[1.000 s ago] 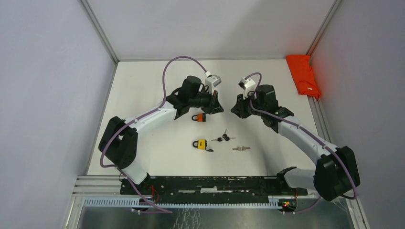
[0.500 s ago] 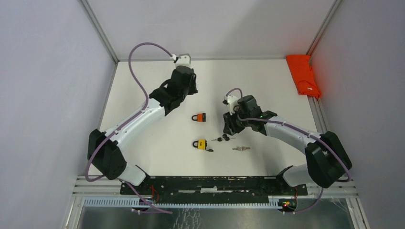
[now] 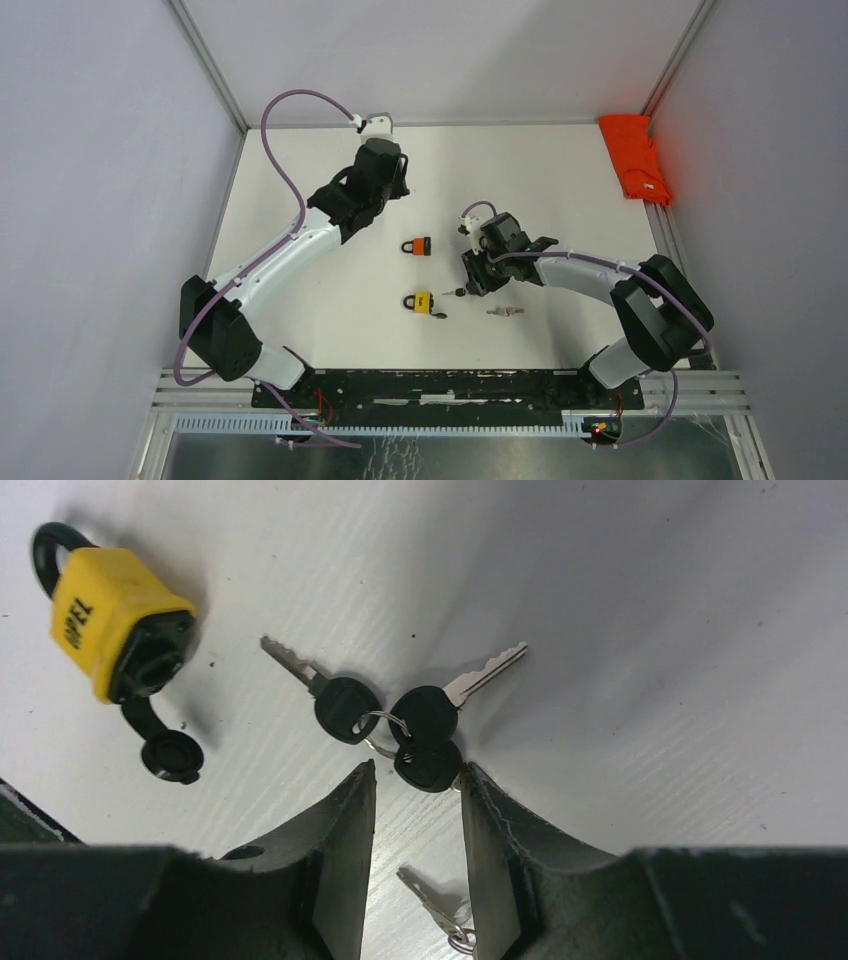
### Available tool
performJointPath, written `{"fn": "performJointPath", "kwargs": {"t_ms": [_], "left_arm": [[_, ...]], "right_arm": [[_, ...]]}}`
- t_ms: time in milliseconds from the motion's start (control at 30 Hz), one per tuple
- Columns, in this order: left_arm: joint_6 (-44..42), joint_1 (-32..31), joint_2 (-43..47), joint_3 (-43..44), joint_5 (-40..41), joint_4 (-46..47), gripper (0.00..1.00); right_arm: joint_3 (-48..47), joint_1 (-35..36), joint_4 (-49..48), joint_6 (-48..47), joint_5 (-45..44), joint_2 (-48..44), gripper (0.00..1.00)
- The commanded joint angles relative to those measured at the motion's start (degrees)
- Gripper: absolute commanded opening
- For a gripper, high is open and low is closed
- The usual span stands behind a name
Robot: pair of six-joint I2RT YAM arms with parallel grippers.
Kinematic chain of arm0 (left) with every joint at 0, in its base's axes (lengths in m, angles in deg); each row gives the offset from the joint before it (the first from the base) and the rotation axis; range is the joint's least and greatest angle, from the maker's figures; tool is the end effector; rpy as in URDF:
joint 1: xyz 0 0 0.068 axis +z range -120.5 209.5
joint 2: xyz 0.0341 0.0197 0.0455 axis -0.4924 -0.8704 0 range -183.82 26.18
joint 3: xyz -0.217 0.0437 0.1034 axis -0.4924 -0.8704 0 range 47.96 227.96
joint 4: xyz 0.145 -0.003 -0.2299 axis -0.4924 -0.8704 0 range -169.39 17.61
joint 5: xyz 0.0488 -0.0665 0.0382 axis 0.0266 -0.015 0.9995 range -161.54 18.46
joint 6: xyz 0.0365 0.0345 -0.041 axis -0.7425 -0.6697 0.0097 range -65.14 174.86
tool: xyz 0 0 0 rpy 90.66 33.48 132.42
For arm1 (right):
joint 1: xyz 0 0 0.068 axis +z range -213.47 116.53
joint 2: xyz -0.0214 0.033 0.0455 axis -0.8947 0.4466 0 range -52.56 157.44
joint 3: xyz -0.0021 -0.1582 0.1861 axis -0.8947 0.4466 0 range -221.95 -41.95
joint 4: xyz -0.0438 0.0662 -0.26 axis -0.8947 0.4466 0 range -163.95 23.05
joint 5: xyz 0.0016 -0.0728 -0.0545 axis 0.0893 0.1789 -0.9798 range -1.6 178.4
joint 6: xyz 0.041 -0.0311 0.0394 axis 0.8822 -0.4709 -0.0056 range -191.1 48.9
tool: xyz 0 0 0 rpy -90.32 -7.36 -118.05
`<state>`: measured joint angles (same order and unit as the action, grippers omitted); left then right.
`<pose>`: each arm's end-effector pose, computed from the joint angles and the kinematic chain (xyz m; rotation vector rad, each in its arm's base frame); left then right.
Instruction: Unlock with the key
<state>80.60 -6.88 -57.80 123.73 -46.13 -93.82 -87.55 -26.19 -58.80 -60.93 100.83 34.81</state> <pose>0.3039 -0.1968 0.3102 -0.0767 2.0393 -0.2162 0.2381 0.1949 0.1184 -0.7014 2.5460 0.5784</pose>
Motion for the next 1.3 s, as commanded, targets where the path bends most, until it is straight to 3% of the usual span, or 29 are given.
{"fn": "performJointPath", "kwargs": {"t_ms": [0, 300, 433, 667, 800, 1067, 1167, 1267], "left_arm": [[0.82, 0.08, 1.94, 0.13, 1.15, 0.62, 0.34], [-0.02, 0.01, 2.68, -1.35, -0.18, 1.87, 0.34], [-0.12, -0.02, 2.31, -1.89, -1.41, 2.49, 0.34], [0.53, 0.03, 0.86, -2.62, -3.17, 2.66, 0.34], [0.46, 0.17, 0.05, -2.99, -4.77, 3.02, 0.34], [0.76, 0.68, -1.99, -3.52, -9.58, 4.38, 0.23], [1.11, 0.76, -2.52, -3.23, -10.62, 4.63, 0.22], [1.16, 0.86, -2.21, -3.02, -10.49, 4.56, 0.23]], "right_arm": [[-1.81, 0.05, -1.81, 2.25, -2.82, 2.05, 0.41], [-1.59, 0.05, -5.14, 5.38, -2.56, 4.61, 0.35], [-1.68, 0.08, -5.24, 5.43, -3.0, 5.77, 0.28], [-3.62, 0.07, -3.5, 3.68, -5.82, 7.16, 0.0], [-5.46, 0.08, -1.47, 2.08, -7.92, 6.12, 0.0], [-8.32, 0.04, 3.21, -1.51, -12.07, 1.31, 0.0], [-9.67, 0.07, 4.3, -2.52, -9.12, 1.16, 0.1], [-9.11, 0.41, 2.69, -2.78, -7.57, 1.17, 0.26]]}}
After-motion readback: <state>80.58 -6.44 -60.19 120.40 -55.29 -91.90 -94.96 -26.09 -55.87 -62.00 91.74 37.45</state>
